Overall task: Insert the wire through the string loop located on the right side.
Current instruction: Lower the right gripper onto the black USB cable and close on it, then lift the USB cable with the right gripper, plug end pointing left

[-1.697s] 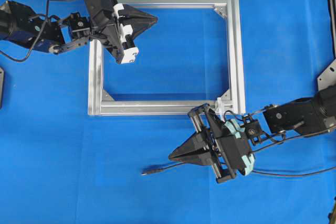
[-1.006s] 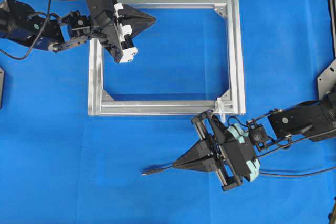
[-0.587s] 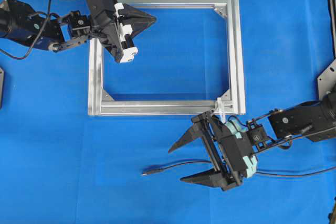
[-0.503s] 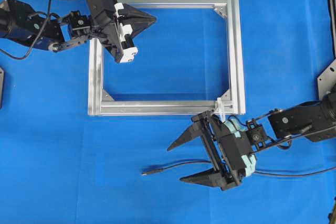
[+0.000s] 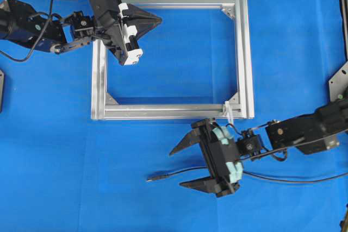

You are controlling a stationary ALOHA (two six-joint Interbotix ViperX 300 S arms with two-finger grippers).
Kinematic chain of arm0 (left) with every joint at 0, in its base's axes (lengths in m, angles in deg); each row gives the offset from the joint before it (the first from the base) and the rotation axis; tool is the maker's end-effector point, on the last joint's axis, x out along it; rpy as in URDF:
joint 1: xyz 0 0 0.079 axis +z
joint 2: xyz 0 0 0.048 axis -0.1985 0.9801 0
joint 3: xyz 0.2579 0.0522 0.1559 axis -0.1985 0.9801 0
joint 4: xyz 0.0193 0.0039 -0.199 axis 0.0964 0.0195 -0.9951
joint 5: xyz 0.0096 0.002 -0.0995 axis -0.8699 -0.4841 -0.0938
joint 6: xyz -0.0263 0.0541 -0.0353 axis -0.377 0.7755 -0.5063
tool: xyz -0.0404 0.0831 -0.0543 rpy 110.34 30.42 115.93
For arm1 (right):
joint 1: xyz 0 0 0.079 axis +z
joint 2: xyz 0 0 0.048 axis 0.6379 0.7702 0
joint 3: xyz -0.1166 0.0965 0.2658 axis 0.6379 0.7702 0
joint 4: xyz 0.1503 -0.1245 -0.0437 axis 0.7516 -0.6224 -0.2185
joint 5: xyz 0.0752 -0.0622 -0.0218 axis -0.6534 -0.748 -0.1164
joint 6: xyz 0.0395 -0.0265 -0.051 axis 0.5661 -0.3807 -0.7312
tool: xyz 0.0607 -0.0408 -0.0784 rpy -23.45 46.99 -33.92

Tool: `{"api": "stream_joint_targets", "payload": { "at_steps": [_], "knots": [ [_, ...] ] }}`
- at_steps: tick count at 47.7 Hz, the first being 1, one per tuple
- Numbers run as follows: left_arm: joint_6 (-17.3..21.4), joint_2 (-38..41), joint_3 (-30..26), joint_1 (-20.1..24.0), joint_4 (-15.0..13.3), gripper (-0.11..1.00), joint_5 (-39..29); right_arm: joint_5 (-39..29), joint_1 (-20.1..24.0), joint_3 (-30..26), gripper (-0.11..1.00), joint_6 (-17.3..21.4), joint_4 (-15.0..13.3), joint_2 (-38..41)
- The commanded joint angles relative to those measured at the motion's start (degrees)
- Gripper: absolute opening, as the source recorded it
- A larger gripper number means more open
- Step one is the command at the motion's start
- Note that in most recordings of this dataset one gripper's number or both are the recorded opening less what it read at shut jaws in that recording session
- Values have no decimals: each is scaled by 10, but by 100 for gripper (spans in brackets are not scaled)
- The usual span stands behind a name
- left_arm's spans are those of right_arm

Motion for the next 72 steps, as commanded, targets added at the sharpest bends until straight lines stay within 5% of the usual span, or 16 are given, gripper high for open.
{"api": "stream_joint_targets", "payload": {
  "at_steps": [1, 39, 43, 49, 55, 72],
  "knots": [
    [1, -18, -10, 2, 2, 0, 2, 4, 6, -14, 87, 1, 14, 4],
    [1, -18, -7, 2, 2, 0, 3, 5, 7, -37, 75, 0, 31, 47],
    [1, -18, -6, 2, 2, 0, 3, 5, 7, -37, 64, -3, 31, 47],
    [1, -18, -8, 2, 2, 0, 3, 6, 7, -34, 26, -5, 31, 46],
    [1, -18, -9, 2, 2, 0, 3, 1, 7, -34, 1, -5, 30, 46],
    [1, -18, -7, 2, 2, 0, 3, 0, 7, -36, -4, -4, 30, 46]
  ]
}}
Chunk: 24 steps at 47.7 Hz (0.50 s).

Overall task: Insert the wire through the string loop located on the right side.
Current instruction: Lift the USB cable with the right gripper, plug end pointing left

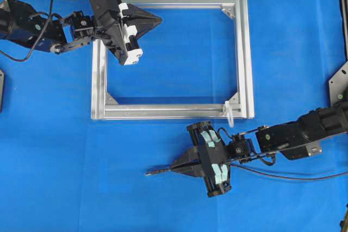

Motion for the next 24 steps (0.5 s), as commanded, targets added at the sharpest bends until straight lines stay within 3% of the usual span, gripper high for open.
{"api": "stream_joint_targets", "payload": {
  "at_steps": [1, 10, 24],
  "knots": [
    [1, -19, -8, 1, 2, 0, 4, 1, 3, -9, -4, 0, 1, -11],
    [1, -19, -9, 1, 2, 0, 4, -19, 3, -6, -4, 2, 1, -40],
    [1, -19, -10, 1, 2, 0, 4, -114, 3, -14, -4, -4, -1, -132]
  ]
}}
